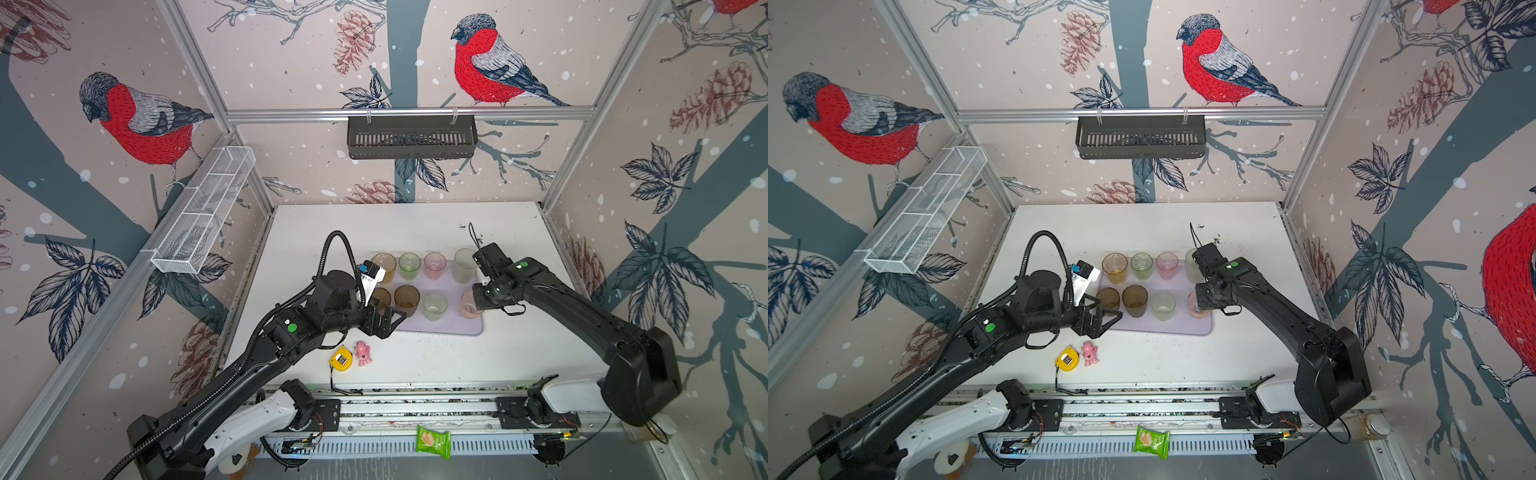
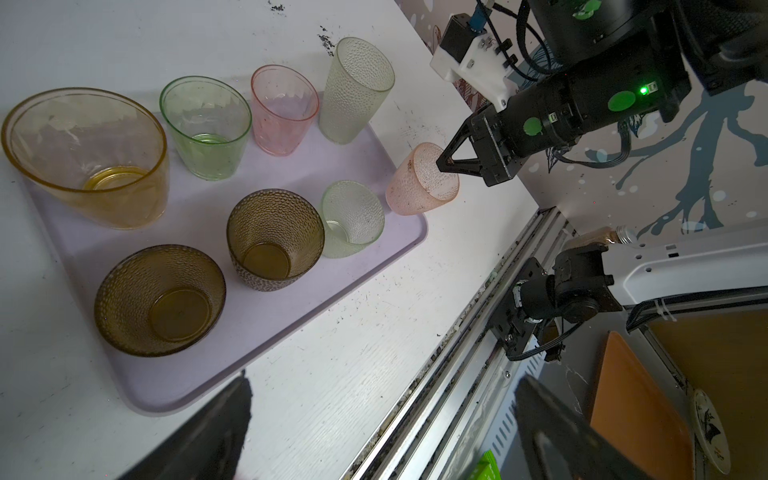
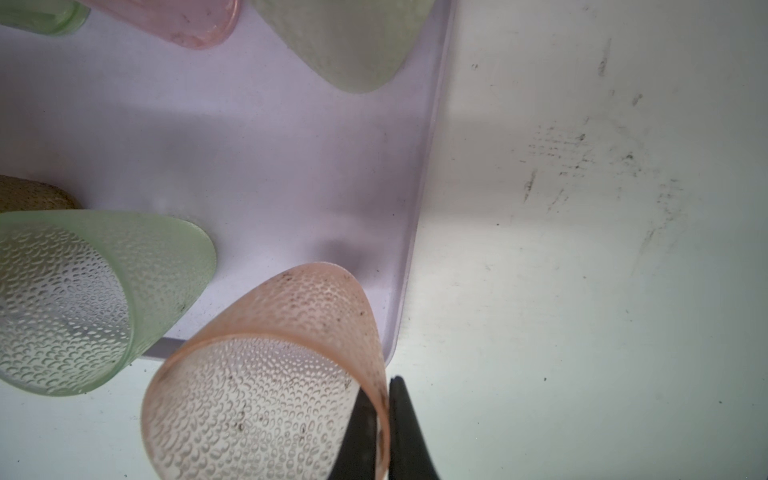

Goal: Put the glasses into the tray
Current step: 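Lower the pale pink glass onto the tray beside the pale green glass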

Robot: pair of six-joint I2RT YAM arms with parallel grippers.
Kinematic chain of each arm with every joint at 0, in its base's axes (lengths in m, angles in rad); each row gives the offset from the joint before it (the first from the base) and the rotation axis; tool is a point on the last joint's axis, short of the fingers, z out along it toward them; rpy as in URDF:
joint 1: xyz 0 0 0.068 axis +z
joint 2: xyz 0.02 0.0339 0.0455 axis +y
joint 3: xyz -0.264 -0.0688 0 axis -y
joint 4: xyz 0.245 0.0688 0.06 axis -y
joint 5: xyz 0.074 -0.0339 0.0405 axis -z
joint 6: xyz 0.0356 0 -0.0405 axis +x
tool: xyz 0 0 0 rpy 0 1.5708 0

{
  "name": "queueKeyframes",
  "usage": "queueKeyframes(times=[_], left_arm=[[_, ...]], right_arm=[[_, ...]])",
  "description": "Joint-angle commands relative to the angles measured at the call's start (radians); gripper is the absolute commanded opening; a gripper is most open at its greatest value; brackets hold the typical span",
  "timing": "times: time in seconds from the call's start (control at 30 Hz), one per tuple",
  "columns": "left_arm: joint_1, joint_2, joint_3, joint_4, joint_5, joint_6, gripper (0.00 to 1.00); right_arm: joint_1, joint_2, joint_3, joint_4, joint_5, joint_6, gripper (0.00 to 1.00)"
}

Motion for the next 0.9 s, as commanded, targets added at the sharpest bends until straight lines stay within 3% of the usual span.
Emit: queueKeyframes(times=[0.0,0.87], left_arm=[[0.002,-0.001,0.001,0.027,-0.010,-0.001,0.98],[0.002,0.007,-0.005,0.025,-0.020,0.009,0.98]], right_arm=[[-0.004,0.002,-0.015,0.027,-0.012,-0.017,0.01],[-0.011,0.049,-0.054,0.078,-0.029,-0.034,0.02]])
